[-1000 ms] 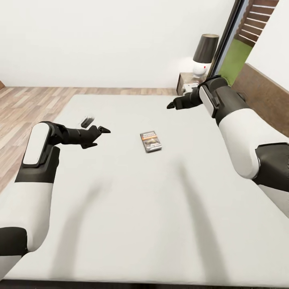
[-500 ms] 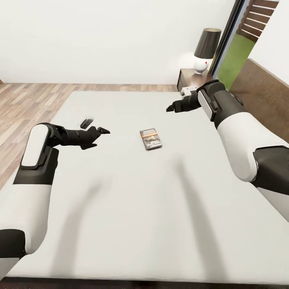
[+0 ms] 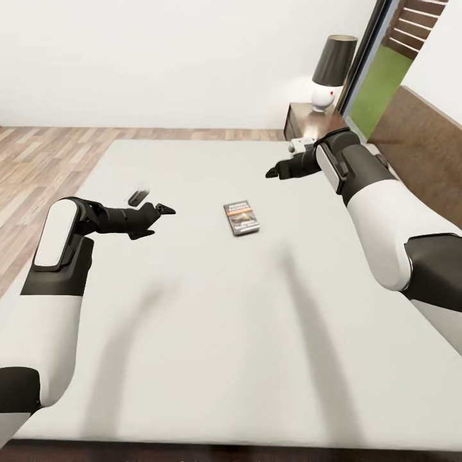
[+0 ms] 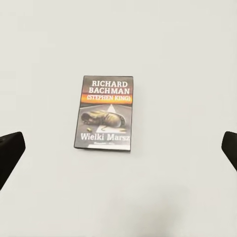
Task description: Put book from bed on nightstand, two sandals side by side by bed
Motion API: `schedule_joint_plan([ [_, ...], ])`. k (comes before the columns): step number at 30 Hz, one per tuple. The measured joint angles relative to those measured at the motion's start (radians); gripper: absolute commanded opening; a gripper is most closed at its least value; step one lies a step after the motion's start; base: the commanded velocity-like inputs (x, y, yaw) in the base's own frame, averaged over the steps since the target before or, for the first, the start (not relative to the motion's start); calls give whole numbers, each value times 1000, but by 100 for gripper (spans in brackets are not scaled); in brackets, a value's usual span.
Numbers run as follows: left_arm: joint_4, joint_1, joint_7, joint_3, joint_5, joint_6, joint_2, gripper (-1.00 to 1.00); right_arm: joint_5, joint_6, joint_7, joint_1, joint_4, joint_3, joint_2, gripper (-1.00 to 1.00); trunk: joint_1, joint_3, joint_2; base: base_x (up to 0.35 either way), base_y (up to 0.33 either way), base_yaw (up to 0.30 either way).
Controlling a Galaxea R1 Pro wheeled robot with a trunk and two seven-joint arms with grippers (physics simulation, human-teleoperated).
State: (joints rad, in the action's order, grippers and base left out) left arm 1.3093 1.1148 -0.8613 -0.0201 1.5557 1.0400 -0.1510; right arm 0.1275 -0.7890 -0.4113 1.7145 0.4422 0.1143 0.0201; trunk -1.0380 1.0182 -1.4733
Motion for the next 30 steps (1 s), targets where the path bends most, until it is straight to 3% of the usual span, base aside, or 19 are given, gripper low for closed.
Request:
schedule_joint_plan([
  [30,-3,0,0,0,-1,0,0,100,2,20,0,0,0,-1,4,100,0,46,0,0,0,0],
])
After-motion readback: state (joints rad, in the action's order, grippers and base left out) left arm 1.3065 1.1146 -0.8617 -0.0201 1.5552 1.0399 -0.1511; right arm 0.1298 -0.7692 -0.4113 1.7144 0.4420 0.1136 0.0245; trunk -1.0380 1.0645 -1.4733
